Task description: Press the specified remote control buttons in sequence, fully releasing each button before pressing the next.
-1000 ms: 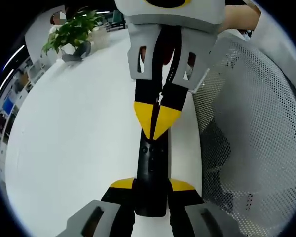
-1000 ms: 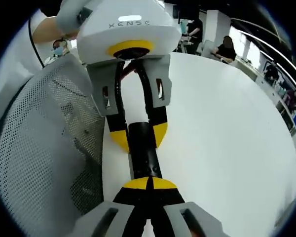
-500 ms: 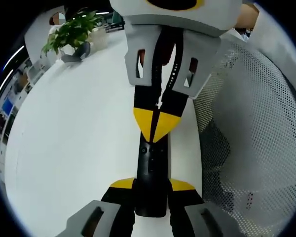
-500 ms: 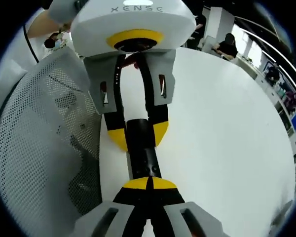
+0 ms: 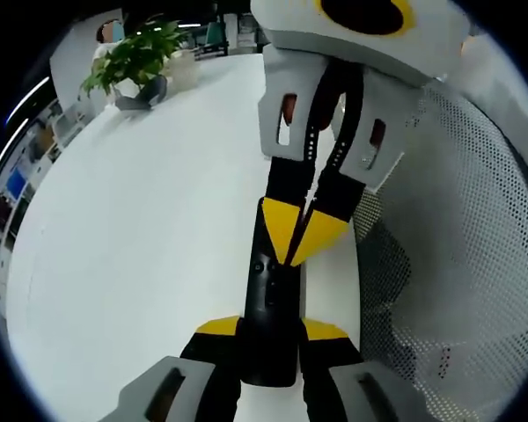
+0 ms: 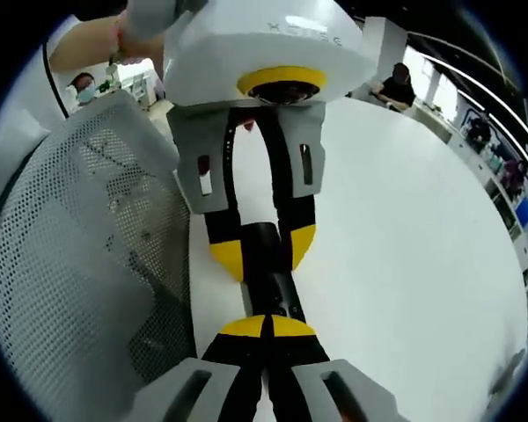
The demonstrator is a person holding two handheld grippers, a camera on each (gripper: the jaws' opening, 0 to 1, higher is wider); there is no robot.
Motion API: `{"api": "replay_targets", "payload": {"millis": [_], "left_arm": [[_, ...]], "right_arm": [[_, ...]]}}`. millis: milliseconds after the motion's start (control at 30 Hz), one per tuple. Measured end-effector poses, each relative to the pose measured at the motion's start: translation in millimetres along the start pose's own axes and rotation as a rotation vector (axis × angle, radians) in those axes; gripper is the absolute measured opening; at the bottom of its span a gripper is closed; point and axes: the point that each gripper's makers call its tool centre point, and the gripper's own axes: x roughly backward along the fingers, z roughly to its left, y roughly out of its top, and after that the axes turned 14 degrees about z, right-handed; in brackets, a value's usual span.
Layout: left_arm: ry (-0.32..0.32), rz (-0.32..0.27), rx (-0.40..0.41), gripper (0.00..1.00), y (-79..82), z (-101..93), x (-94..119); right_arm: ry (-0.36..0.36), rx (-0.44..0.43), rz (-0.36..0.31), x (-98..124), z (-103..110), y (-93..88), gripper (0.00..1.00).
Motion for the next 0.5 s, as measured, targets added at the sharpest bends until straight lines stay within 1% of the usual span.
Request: {"api": "replay_targets", "payload": {"millis": [233, 300, 400, 500], "left_arm": [[-0.004, 0.002, 0.002, 0.24, 0.2, 0.3, -0.1], [-0.006, 0.003, -0.001, 0.24, 0.1, 0.1, 0.0], [-0.005, 0.004, -0.005, 0.24, 0.1, -0.1, 0.3], [-0.005, 0.0, -0.008, 0.24, 0.1, 0.0, 0.2]], "right_arm": [[0.017, 0.031, 0.006, -1.2, 6.8, 1.1, 0.0], [0.001, 0.056, 0.021, -2.4, 8.7, 1.1, 0.0], [0.004, 0.04, 0.022, -2.6, 8.0, 1.2, 0.0], [0.003, 0.043, 0.029, -3.4, 8.5, 1.8, 0.0]]}}
